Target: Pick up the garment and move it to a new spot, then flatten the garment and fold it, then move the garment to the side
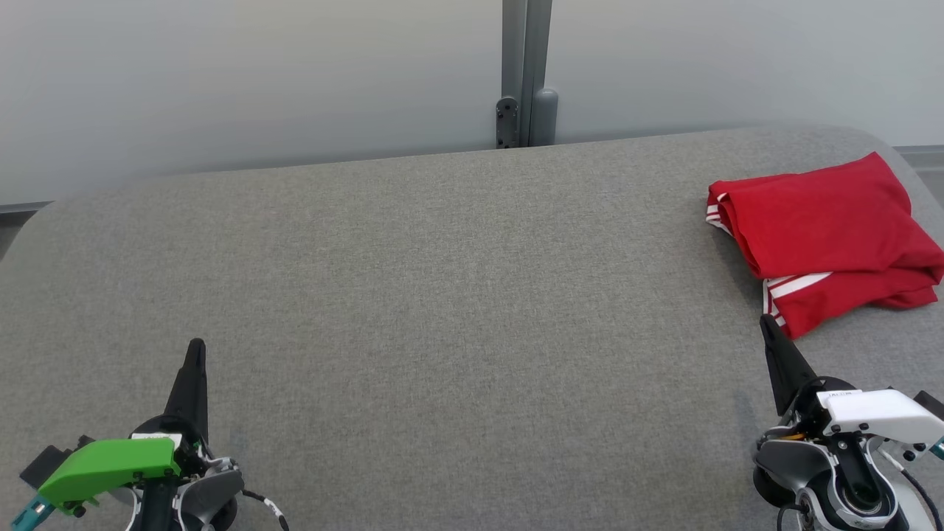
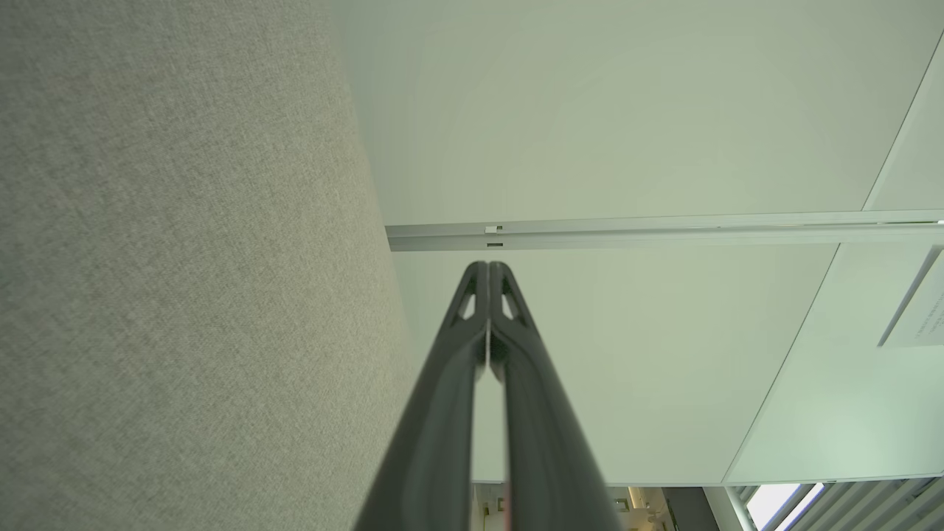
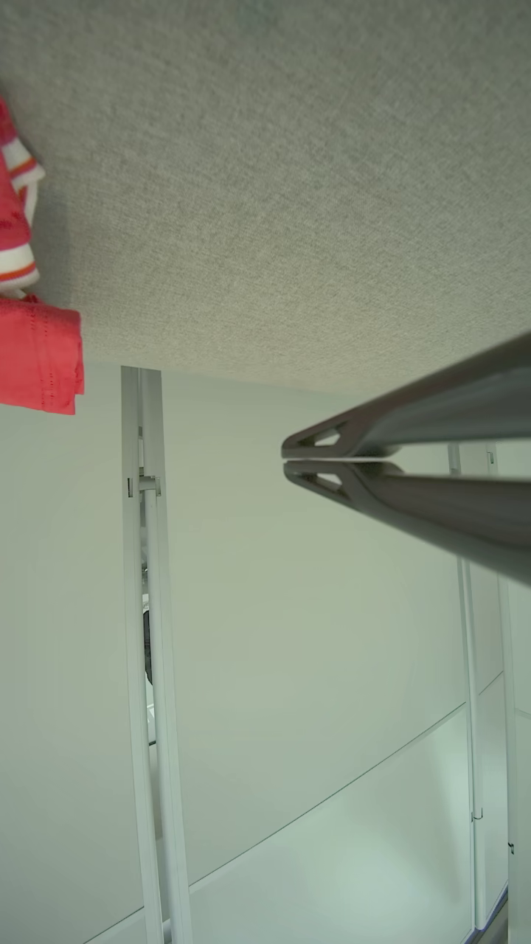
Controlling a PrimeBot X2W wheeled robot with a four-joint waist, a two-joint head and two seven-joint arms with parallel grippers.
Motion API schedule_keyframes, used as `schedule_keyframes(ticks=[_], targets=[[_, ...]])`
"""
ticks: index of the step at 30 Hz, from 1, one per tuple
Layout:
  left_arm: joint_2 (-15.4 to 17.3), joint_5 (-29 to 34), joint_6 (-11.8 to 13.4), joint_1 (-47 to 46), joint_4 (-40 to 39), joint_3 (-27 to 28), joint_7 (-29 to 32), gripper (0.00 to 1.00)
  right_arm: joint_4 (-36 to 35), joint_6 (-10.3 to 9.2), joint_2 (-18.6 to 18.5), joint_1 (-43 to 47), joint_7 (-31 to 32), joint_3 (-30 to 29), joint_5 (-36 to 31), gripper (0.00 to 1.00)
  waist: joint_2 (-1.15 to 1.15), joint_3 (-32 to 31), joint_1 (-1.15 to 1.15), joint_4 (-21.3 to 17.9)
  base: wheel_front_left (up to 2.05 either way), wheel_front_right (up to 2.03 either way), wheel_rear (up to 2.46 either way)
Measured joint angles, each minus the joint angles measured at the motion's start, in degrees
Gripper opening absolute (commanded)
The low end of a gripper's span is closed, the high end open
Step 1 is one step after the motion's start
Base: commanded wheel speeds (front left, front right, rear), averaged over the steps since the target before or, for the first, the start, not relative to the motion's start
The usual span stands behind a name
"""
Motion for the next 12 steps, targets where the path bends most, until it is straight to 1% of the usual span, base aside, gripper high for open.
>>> schedule_keyframes(ticks=[12], targets=[[0.0, 0.0, 0.0, 0.0, 0.0, 0.0, 0.0, 0.00, 0.0, -0.01, 0.0, 0.0, 0.2, -0.1, 0.0, 0.00, 0.00, 0.0, 0.00, 0.0, 0.00, 0.00, 0.00]])
